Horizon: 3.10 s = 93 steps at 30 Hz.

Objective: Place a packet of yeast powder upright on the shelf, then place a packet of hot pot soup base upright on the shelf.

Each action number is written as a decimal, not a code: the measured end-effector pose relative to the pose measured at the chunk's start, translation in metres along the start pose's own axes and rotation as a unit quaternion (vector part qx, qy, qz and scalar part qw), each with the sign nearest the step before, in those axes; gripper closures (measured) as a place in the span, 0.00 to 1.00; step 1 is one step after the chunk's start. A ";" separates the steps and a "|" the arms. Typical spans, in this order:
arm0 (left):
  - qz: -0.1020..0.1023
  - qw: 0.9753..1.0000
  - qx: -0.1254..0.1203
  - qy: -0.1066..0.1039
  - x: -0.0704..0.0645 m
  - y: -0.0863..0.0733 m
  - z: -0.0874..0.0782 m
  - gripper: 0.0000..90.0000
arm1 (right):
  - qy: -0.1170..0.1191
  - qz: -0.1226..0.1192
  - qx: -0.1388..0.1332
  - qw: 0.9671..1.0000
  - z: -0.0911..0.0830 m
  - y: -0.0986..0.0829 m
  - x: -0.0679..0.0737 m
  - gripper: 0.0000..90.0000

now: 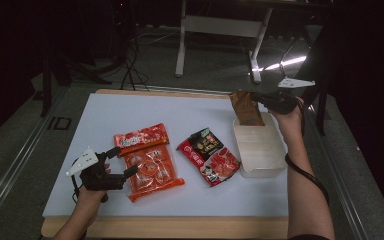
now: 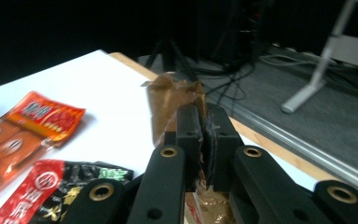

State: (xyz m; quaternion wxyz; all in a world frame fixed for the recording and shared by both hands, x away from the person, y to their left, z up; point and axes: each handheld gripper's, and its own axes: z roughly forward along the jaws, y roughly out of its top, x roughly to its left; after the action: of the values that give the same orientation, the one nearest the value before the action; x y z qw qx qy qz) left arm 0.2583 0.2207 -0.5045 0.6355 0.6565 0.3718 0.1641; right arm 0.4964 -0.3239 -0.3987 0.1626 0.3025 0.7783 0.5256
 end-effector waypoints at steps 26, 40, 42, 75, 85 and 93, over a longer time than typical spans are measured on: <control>0.014 1.000 0.007 0.006 -0.001 0.000 0.003 0.03 | -0.129 0.046 -0.006 0.991 -0.044 -0.033 -0.009 0.59; 0.031 0.998 0.047 -0.005 -0.009 0.004 0.009 0.03 | -0.126 0.076 -0.039 0.988 -0.074 -0.030 0.053 0.13; 0.026 0.998 0.051 -0.008 -0.010 0.004 0.009 0.04 | -0.110 0.072 -0.047 0.990 -0.076 -0.033 0.065 0.13; 0.038 0.985 0.134 -0.106 -0.039 0.032 0.067 0.63 | -0.024 0.053 -0.057 0.997 -0.110 -0.065 0.203 0.15; 0.049 0.977 0.171 -0.115 -0.054 0.035 0.117 0.88 | -0.009 0.054 -0.052 0.997 -0.113 -0.077 0.210 0.15; 0.064 0.972 0.203 -0.102 -0.069 0.042 0.166 1.00 | -0.014 0.044 -0.048 0.998 -0.114 -0.081 0.214 0.15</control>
State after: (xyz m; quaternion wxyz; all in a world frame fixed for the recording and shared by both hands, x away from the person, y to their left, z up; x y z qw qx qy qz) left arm 0.3386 0.0576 -0.4692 0.5120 0.8072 0.2879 0.0578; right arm 0.2441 -0.2898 -0.4139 0.1644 0.3354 0.7356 0.5651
